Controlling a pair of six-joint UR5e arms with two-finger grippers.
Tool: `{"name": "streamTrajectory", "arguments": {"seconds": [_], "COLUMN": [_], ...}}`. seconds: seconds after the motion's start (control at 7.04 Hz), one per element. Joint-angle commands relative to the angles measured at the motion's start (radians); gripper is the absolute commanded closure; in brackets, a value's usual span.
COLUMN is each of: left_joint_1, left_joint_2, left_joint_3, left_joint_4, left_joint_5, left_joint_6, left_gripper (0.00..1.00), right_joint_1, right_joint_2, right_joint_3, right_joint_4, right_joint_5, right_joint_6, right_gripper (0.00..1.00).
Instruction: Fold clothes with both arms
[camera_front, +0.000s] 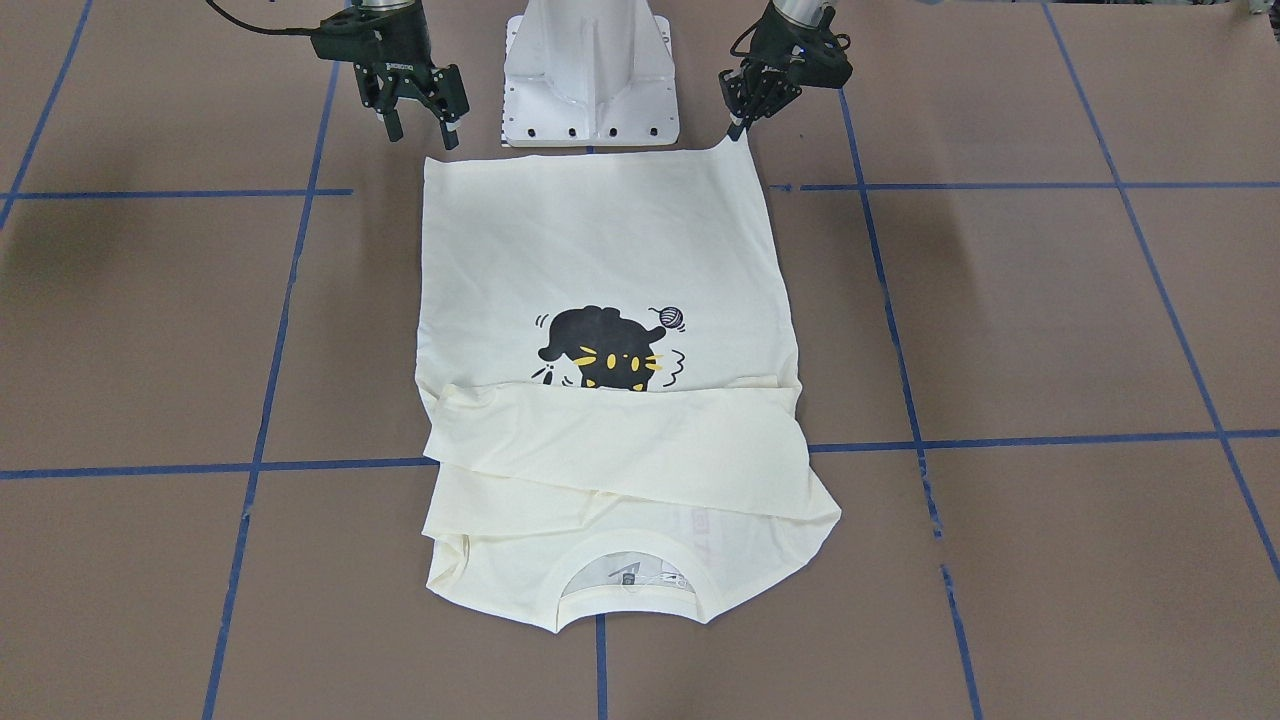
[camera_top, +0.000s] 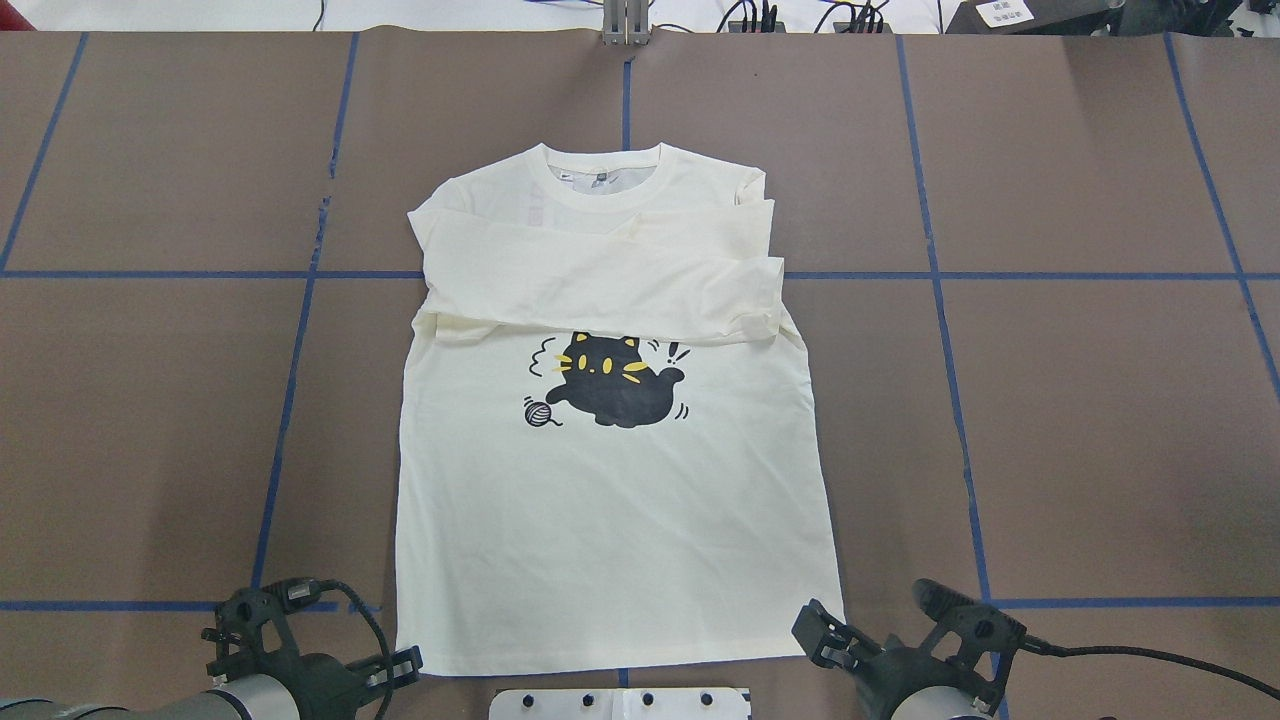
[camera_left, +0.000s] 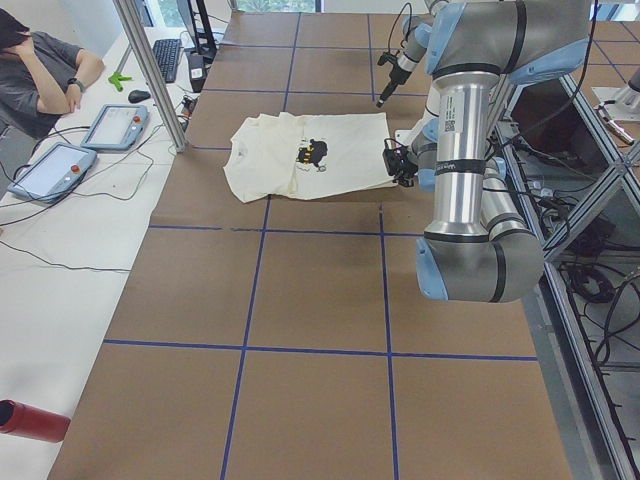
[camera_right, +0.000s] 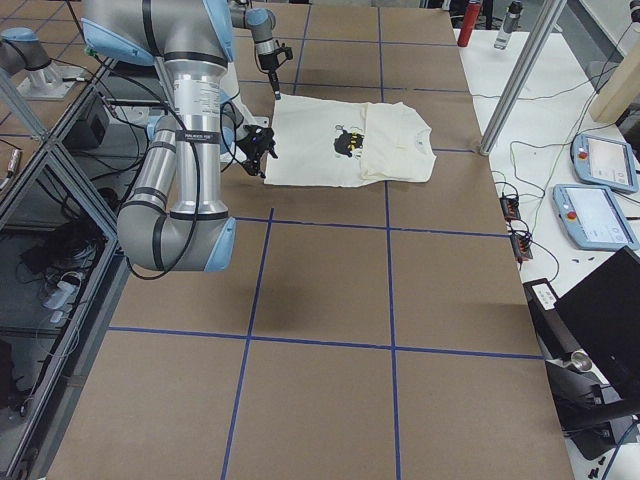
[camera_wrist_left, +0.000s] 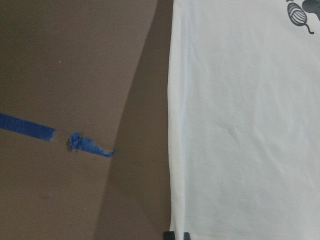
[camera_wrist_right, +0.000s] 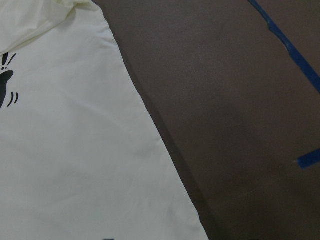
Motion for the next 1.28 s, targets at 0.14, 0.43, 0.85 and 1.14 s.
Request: {"name": "streamTrajectory", "arguments": {"seconds": [0.14,0.43,0.85,1.14], "left_joint_1": [0.002,0.002,0.004,0.002], "left_joint_2": [-0.001,-0.006,-0.007,-0.007], "left_joint_3": [-0.004,-0.004,-0.004,-0.002], "left_joint_4": [0.0,0.0,-0.002,-0.002], "left_joint_5": [0.0,0.0,-0.001,-0.004], "left_joint_6": [-0.001,-0.001,-0.001,-0.001], "left_gripper": [1.0,1.0,1.0,1.0], "right_joint_1": [-0.024,-0.026,-0.014,0.05], "right_joint_2": [0.004,0.016,0.036,0.048], "right_joint_3": [-0.046,-0.058,-0.083,-0.082], "right_joint_4": [-0.01,-0.01,-0.008,-0.004], "right_joint_5": [-0.041,-0.04,-0.019,0.122], "right_joint_6": [-0.002,-0.011,-0.064,-0.169], "right_gripper": [0.24,0.27,0.41,0.41]}}
